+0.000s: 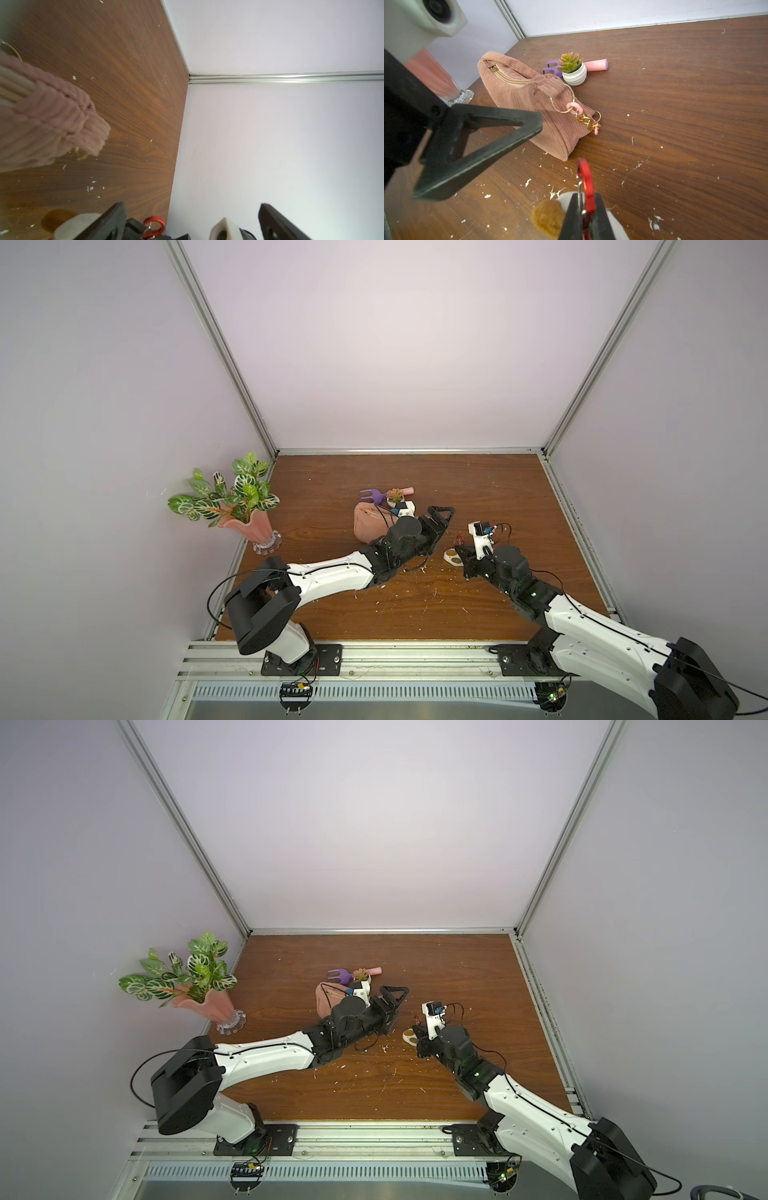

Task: Remove the decoration from the bag
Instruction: Place the decoration item at the center of the board.

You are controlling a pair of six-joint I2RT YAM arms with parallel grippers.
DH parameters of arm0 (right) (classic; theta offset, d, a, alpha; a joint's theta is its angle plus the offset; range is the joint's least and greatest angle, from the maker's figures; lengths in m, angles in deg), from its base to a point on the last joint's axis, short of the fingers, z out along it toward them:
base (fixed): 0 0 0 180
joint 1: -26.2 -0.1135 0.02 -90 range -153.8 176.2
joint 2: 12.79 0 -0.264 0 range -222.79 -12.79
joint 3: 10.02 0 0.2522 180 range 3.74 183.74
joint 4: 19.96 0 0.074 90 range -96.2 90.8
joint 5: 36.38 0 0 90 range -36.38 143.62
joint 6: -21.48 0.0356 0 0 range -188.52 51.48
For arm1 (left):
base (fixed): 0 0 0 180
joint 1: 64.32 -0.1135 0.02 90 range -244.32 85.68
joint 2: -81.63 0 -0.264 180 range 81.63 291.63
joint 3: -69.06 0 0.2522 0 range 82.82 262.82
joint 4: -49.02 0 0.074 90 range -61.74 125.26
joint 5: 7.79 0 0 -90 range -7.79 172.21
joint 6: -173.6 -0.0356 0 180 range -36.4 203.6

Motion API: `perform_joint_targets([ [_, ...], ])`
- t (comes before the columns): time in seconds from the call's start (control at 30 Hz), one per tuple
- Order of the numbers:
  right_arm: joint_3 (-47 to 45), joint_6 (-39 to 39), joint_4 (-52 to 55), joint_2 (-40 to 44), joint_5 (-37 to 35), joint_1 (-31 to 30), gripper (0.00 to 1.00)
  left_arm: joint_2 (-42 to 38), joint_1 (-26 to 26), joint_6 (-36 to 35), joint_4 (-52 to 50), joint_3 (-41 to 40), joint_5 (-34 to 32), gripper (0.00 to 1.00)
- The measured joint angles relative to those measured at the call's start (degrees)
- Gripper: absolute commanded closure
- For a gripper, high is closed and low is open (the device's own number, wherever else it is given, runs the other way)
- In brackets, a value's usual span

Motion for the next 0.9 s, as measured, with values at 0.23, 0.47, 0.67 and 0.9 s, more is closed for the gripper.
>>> perform_joint_targets([
  [0.23, 4.31, -0.61, 0.81, -8.81, 3.96, 2.49, 1.0, -5.95, -0.02, -6.56, -4.81, 3.5, -1.25, 0.0],
  [0.47, 7.41, -1.57, 0.28, -18.12, 6.05, 6.16, 1.0, -10.75, -0.02, -12.17, -10.27, 4.09, -5.6, 0.0],
  [0.67, 9.79, -2.25, -2.12, -25.59, 7.04, 8.35, 1.0, -15.19, -0.02, -13.79, -11.93, 1.25, -9.18, 0.0],
  [0.9, 13.2, -2.51, -4.68, -30.91, 6.97, 10.01, 1.0, -17.62, -0.04, -14.43, -13.53, -1.55, -11.63, 0.0],
])
